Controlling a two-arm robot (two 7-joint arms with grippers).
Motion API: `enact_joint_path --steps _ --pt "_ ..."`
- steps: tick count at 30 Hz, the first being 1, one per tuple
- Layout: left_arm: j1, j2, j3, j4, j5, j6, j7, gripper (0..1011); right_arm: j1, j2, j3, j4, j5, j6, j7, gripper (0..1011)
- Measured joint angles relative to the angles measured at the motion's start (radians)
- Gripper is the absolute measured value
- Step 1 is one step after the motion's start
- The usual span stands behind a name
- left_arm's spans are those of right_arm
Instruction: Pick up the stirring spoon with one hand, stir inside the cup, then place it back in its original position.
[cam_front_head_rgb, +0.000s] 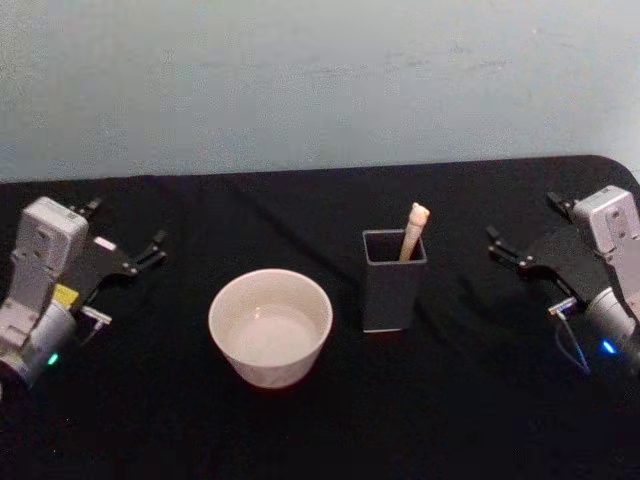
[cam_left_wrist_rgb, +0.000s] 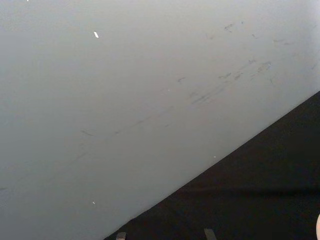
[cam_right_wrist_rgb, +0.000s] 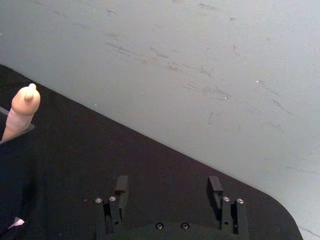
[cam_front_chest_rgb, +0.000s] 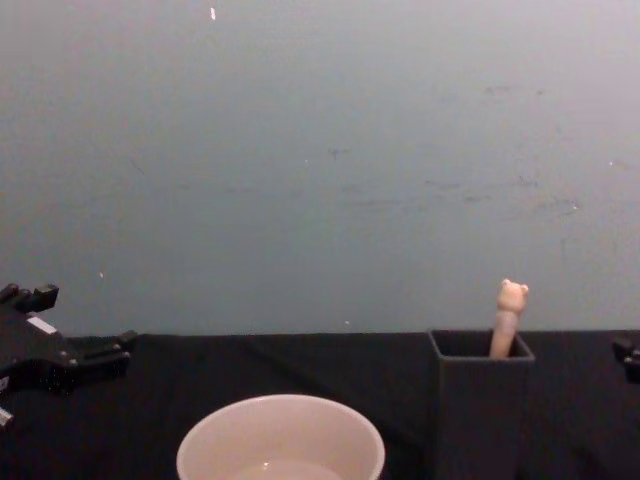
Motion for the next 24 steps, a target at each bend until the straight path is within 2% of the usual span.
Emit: enact_joint_path --steps 18,24 --pt "0.0 0.0 0.0 0.0 0.0 0.0 0.0 1001 0.0 0.0 0.0 0.0 0.0 0.0 0.0 1002" --pt "0.0 0.0 0.0 0.0 0.0 0.0 0.0 1001 -0.009 -0.007 0.017 -0.003 0.008 -0.002 0.022 1002"
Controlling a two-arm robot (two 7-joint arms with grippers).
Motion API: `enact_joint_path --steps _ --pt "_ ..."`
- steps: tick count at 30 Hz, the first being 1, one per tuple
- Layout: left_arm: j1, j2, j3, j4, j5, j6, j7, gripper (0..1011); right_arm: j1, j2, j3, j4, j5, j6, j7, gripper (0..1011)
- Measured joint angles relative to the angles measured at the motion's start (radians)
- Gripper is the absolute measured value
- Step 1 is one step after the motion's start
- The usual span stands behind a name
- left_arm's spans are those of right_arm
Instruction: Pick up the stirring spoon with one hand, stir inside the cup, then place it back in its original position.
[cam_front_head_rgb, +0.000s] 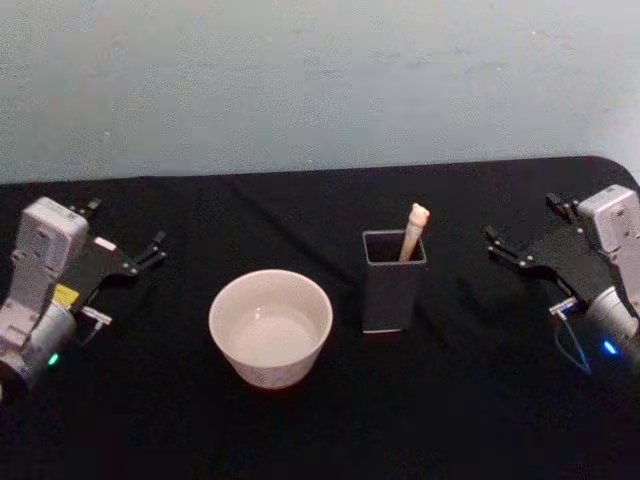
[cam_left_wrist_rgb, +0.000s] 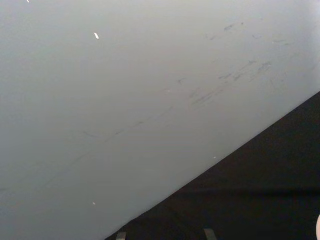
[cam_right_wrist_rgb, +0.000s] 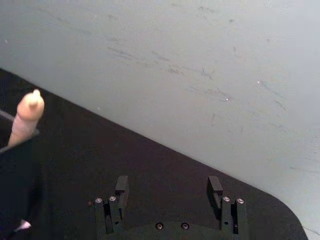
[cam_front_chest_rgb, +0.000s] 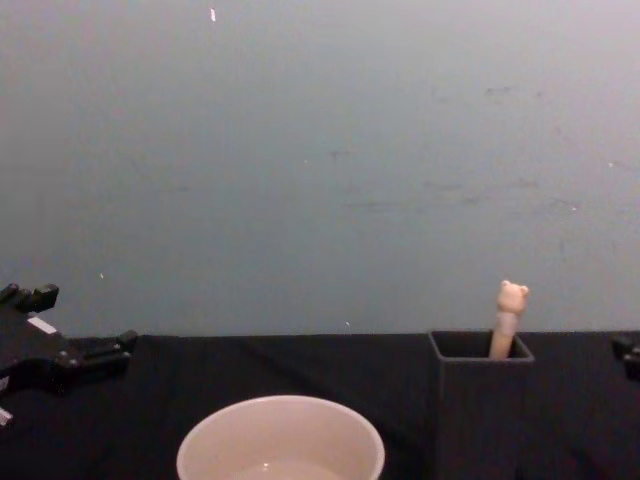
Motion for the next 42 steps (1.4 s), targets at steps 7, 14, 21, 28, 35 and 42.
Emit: enact_joint_path --steps 7,14,21,28,35,42 --pt "0.0 0.0 0.0 0.0 0.0 0.0 0.0 1001 -0.023 -0.008 0.046 -0.041 0.075 -0.005 0.069 1002" --pt "0.0 0.0 0.0 0.0 0.0 0.0 0.0 1001 -0.059 -0.006 0.091 -0.105 0.217 0.025 0.203 1002" --pt "0.0 0.0 0.0 0.0 0.0 0.0 0.0 1001 -0.089 -0.007 0.11 -0.161 0.308 0.056 0.312 1002" --pt "0.0 0.0 0.0 0.0 0.0 0.0 0.0 1001 -0.081 -0.024 0.098 -0.168 0.338 0.089 0.391 1002" --pt "0.0 0.0 0.0 0.0 0.0 0.0 0.0 1001 -0.019 -0.075 0.067 -0.106 0.316 0.12 0.428 1002" --pt "0.0 0.0 0.0 0.0 0.0 0.0 0.0 1001 0.027 -0.115 0.061 -0.046 0.3 0.139 0.439 1002"
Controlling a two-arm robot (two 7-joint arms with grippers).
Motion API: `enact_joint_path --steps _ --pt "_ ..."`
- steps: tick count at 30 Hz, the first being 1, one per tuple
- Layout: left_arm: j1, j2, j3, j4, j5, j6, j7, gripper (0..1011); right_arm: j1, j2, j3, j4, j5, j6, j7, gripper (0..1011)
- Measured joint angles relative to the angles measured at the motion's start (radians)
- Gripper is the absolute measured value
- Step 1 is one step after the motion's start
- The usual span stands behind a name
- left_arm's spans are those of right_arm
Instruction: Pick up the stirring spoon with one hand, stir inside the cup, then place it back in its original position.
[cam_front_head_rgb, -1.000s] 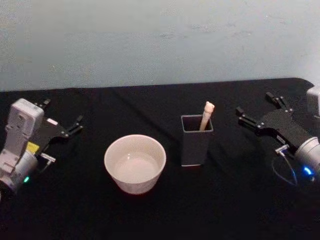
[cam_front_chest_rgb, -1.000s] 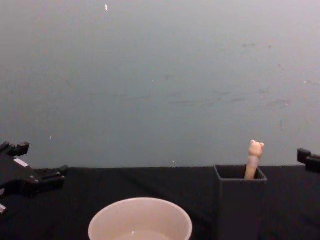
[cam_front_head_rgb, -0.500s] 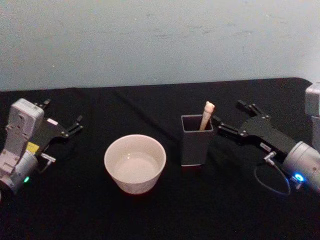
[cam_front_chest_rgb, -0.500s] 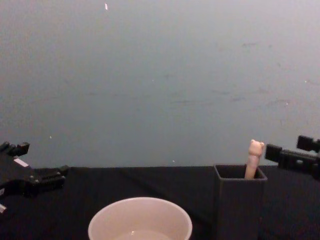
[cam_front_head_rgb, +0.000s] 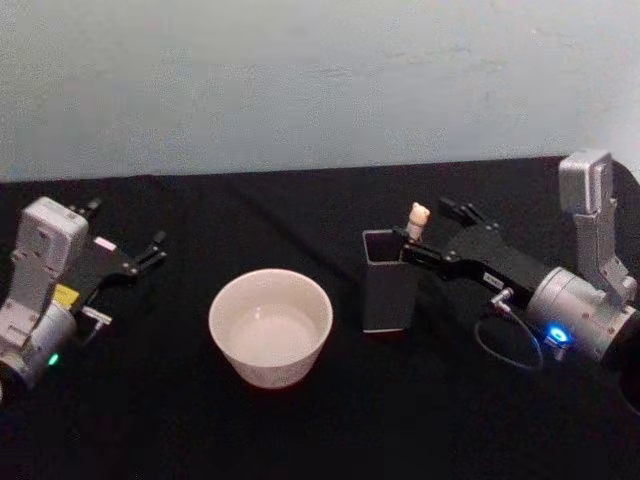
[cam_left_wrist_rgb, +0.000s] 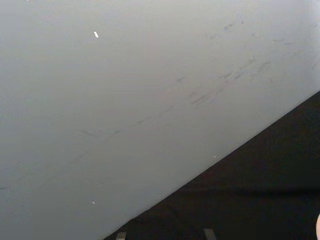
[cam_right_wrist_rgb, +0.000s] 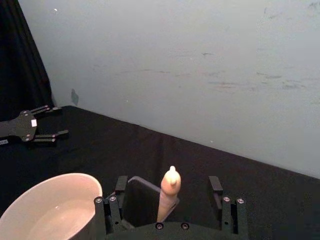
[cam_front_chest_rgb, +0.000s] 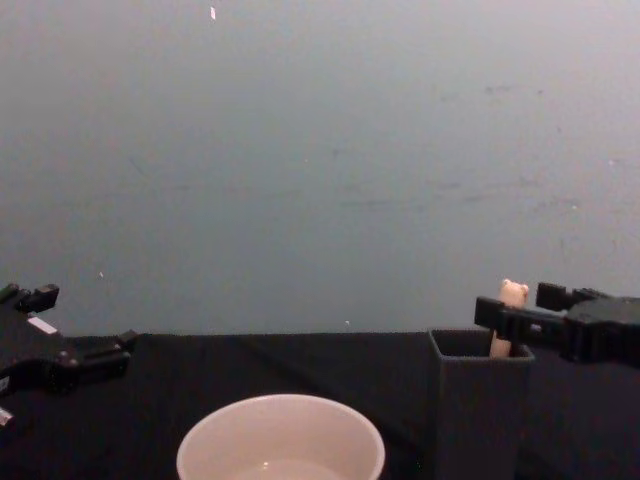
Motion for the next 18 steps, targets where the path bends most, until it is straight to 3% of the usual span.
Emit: enact_joint_path --steps 6,18 --pt "0.0 0.0 0.0 0.0 0.0 0.0 0.0 1001 0.038 -0.032 -0.003 0.054 -0.001 0.01 0.03 1002" --pt "0.0 0.0 0.0 0.0 0.0 0.0 0.0 1001 0.068 -0.054 -0.01 0.095 -0.008 0.012 0.045 1002"
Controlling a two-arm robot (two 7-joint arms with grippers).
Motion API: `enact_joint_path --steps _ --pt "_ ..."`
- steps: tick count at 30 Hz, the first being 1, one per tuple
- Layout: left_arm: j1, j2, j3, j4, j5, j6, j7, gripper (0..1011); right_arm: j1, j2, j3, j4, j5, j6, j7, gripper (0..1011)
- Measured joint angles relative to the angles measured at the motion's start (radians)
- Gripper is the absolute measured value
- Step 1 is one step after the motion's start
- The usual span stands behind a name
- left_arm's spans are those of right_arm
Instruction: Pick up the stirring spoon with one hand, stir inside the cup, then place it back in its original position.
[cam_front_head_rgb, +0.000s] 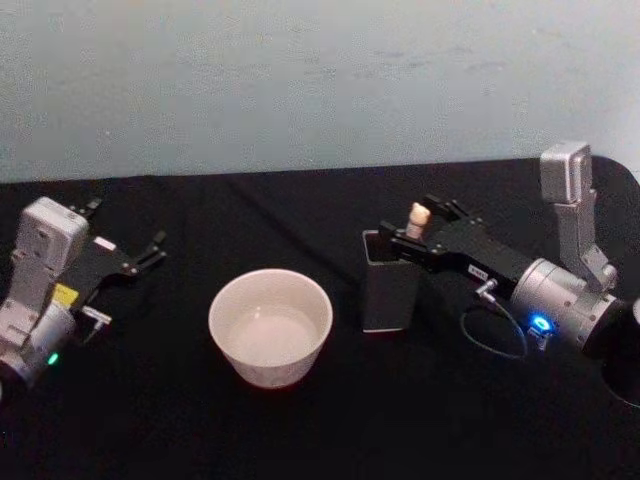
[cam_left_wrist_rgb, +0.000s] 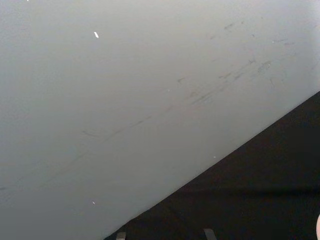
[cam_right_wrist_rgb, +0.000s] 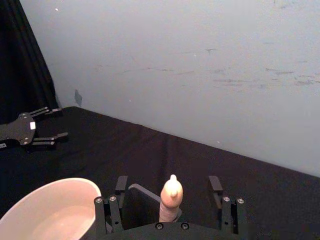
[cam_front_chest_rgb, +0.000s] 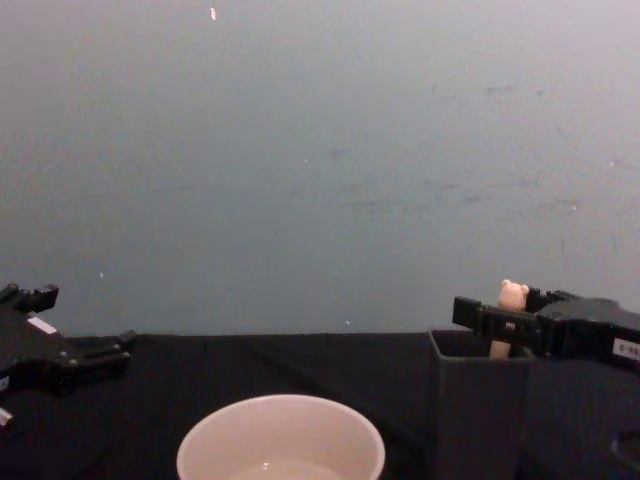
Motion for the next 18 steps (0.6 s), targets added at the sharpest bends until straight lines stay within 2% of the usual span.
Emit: enact_joint_path --steps 10,14,16,17,18 --pt "0.0 0.0 0.0 0.0 0.0 0.0 0.0 1001 -0.002 0.001 0.001 -0.002 0.0 -0.001 -0.001 1000" --pt "0.0 0.0 0.0 0.0 0.0 0.0 0.0 1001 -0.003 0.002 0.001 -0.003 0.001 -0.001 -0.001 914" --pt "0.0 0.0 0.0 0.0 0.0 0.0 0.0 1001 -0.003 0.002 0.001 -0.003 0.001 -0.001 -0.001 903" --pt "0.0 0.0 0.0 0.0 0.0 0.0 0.0 1001 -0.003 0.002 0.001 -0.004 0.001 -0.001 -0.001 836" --pt "0.0 0.0 0.0 0.0 0.0 0.0 0.0 1001 -0.003 0.002 0.001 -0.004 0.001 -0.001 -0.002 818"
